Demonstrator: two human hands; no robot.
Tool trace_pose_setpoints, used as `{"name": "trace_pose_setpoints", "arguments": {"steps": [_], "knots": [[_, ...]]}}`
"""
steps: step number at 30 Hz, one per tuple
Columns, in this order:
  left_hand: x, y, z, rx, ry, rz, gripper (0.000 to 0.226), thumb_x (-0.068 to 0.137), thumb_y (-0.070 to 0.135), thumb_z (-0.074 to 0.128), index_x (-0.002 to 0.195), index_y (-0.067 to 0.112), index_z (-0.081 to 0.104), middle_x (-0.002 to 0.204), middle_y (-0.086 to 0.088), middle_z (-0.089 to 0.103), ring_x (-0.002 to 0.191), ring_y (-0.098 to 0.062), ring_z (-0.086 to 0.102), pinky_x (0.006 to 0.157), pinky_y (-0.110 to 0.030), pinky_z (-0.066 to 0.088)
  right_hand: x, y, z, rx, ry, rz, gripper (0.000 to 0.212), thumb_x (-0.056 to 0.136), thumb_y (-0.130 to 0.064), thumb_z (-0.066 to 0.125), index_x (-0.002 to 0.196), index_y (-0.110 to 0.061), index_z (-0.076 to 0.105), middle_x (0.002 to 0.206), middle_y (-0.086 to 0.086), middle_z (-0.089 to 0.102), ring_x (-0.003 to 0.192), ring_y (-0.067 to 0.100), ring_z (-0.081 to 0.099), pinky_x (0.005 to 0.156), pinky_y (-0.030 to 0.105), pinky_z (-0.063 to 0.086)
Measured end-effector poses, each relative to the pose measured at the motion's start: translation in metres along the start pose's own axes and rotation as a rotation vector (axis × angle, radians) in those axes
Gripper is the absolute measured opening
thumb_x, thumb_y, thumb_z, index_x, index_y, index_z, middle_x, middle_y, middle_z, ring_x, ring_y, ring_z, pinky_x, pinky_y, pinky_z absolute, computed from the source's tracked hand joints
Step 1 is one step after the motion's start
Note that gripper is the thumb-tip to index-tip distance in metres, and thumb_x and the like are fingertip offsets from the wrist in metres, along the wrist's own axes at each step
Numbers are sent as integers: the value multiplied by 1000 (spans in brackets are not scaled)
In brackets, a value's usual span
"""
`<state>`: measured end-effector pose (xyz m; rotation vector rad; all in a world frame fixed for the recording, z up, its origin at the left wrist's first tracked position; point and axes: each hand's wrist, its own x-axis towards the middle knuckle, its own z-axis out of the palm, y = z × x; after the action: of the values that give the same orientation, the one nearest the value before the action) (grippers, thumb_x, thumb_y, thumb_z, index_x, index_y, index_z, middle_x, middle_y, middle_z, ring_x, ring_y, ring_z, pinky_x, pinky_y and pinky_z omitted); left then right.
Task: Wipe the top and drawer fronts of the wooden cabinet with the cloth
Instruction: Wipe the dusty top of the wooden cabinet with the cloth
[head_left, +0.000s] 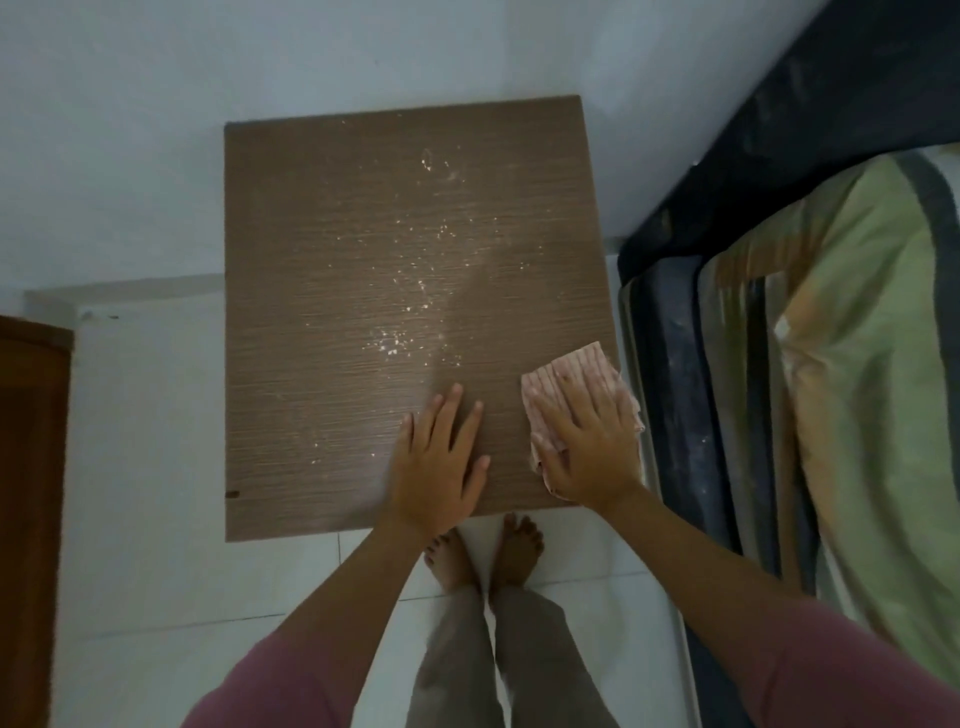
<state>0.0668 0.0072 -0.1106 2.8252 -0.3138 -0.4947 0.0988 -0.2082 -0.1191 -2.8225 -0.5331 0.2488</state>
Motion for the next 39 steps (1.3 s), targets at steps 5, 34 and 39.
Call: {"name": "trace_pose_setpoints", "arguments": {"steps": [5,34,39], "knots": [[2,-3,3,-80,55,8,62,90,44,40,143,15,31,152,-10,25,139,-26,23,110,-52,20,9,-3,8,97,208,48,46,88,-19,42,133,-17,46,137,14,53,134,34,37,114,45,18],[81,-50,-34,-20,80,-224,77,85,56,37,146,13,20,155,-11,13,143,-25,8,110,-54,7,334,55,-47,13,152,422,56,99,-43,26,149,-19,25,160,7,12,147,32,7,113,56,13],[80,-50,-34,-10,70,-230,76,85,56,37,146,13,20,156,-11,12,143,-26,7,111,-54,6,329,56,-46,-28,122,220,58,96,-45,29,150,-23,26,159,5,18,146,33,12,114,54,11]]}}
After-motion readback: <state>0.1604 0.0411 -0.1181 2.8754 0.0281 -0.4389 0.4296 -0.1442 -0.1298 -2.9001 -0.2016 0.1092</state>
